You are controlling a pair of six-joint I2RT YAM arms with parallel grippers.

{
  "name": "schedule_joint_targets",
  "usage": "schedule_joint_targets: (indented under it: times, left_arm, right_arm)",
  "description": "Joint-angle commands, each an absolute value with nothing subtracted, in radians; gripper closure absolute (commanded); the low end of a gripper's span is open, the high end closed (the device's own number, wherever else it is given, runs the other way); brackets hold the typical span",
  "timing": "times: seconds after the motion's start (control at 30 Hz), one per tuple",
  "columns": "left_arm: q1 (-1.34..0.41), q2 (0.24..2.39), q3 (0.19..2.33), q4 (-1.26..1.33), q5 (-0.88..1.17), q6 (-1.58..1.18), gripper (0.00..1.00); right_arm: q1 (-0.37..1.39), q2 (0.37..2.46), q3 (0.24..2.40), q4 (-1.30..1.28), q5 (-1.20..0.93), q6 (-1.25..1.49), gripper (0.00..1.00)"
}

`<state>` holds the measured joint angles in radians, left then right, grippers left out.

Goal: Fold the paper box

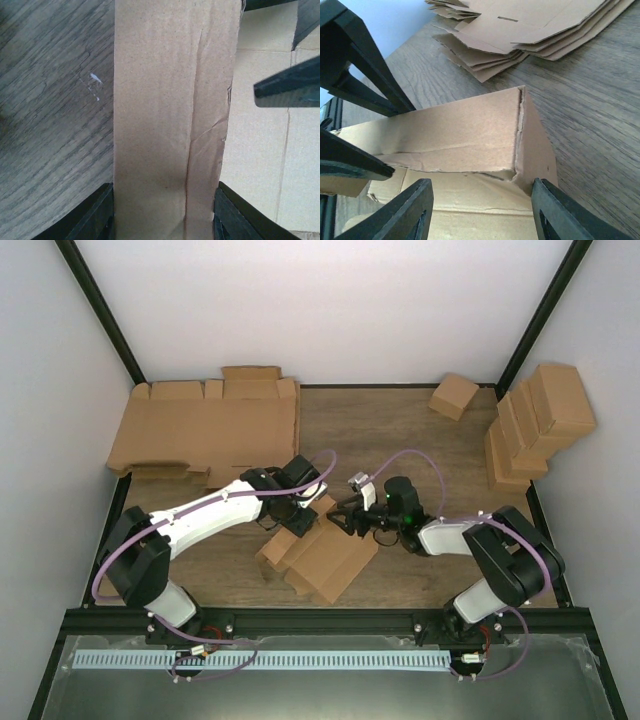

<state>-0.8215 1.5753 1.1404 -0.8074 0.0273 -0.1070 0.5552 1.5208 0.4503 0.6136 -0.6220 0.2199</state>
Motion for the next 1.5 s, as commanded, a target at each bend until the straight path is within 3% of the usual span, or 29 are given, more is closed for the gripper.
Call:
schedule_joint_targets:
  times: [0.0,0.3,0.57,0.8,1.1,1.3,1.47]
  left_arm:
    - [-0.829,1.562,1.172,-0.796,0.122,-0.071,0.49]
    - [-0.815,1.577,1.188,-0.808,0.175,-0.058,0.49]
    - [-0.814,1.585,1.202,-0.803,0.221,-0.057,0.49]
    - [-0.811,1.594,1.200,-0.789,0.253,-0.085,0.49]
    - [-0.794,1.608,1.220,-0.739,0.366,-0.142,0.49]
    - [-0.793,1.614,1.216,-0.741,0.370,-0.150,0.49]
    - [-0.793,1.613,1.211,-0.738,0.371,-0.150,0.49]
  right_arm:
    - [0.571,1.521,0.429,0.699,-0.564,0.178,0.45]
    - [0.572,1.555,0.429,0.735,-0.545,0.169,0.59]
    - [0.609,1.582,0.447,0.723,-0.459,0.161,0.66]
    - [0.621,1.578,0.437,0.756,-0.380,0.183,0.80]
    - [0.710,1.554,0.434,0.710,-0.065,0.177,0.82]
    - [0.712,1.555,0.444,0.663,0.084,0.223,0.99]
    - [0.712,1.553,0.443,0.644,0.139,0.239,0.99]
